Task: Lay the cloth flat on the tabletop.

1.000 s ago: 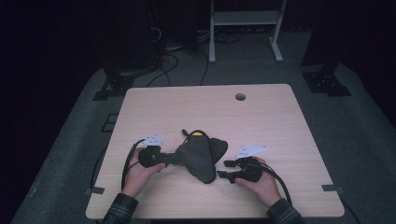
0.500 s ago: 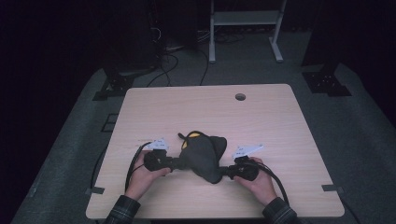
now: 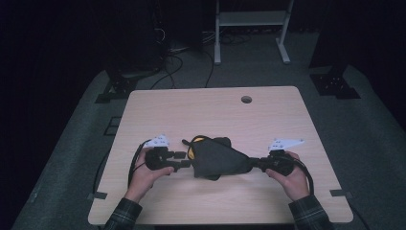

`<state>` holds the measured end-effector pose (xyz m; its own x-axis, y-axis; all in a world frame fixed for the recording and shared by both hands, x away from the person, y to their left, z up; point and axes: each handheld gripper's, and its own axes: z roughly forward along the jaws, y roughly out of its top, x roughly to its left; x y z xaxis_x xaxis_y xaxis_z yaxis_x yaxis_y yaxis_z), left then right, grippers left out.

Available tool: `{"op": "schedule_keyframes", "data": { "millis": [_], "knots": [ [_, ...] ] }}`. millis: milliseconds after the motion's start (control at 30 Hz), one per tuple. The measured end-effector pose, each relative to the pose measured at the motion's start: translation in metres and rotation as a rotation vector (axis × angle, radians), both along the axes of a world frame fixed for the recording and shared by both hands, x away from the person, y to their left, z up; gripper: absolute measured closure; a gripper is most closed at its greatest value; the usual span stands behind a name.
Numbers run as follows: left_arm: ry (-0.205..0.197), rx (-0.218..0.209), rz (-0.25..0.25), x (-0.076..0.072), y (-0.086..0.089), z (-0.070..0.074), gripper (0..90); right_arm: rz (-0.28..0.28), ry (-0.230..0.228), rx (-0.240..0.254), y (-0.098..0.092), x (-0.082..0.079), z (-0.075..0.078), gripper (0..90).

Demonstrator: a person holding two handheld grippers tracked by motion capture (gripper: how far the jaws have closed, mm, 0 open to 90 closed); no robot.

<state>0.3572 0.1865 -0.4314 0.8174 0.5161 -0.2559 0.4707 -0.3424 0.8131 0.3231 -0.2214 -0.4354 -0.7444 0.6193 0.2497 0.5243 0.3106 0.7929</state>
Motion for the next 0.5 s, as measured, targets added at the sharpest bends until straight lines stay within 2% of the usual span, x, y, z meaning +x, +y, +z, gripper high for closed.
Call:
{"op": "schedule_keyframes", "data": {
  "millis": [33,100,133,167,200,233,267,300,333,367,400,500],
  "knots": [
    [-0.007,0.009,0.038,0.009,0.002,0.000,50.0,0.003,-0.001,0.002,-0.003,0.000,0.000,87.5],
    [-0.008,0.034,0.077,0.025,0.000,-0.001,50.1,0.002,0.000,-0.006,-0.009,0.001,0.000,87.5],
    [-0.008,0.034,0.077,0.025,0.000,-0.001,49.8,0.002,0.000,-0.006,-0.009,0.001,0.000,87.5],
    [0.006,0.044,0.091,0.035,-0.003,-0.005,49.4,0.004,-0.003,-0.010,-0.010,0.001,0.000,87.5],
    [0.006,0.044,0.091,0.035,-0.003,-0.005,48.9,0.006,-0.003,-0.011,-0.010,0.001,0.000,87.5],
    [0.026,0.052,0.112,0.046,-0.009,-0.012,48.9,0.009,-0.004,-0.015,-0.010,0.001,0.000,87.5],
    [0.026,0.052,0.112,0.046,-0.009,-0.012,49.3,0.009,-0.004,-0.015,-0.010,0.001,0.000,87.5],
    [0.061,0.078,0.120,0.053,-0.013,-0.020,49.4,0.012,-0.005,-0.017,-0.010,0.000,0.001,87.5],
    [0.061,0.078,0.120,0.053,-0.013,-0.020,50.3,0.014,-0.006,-0.018,-0.010,0.000,0.001,87.6],
    [0.093,0.112,0.120,0.056,-0.020,-0.029,50.6,0.014,-0.009,-0.020,-0.011,-0.001,0.001,87.5],
    [0.108,0.110,0.118,0.058,-0.023,-0.033,50.3,0.014,-0.007,-0.020,-0.011,-0.001,0.001,87.5],
    [0.112,0.111,0.116,0.061,-0.030,-0.039,48.6,0.015,-0.005,-0.023,-0.012,-0.001,0.000,87.5]
  ]
}}
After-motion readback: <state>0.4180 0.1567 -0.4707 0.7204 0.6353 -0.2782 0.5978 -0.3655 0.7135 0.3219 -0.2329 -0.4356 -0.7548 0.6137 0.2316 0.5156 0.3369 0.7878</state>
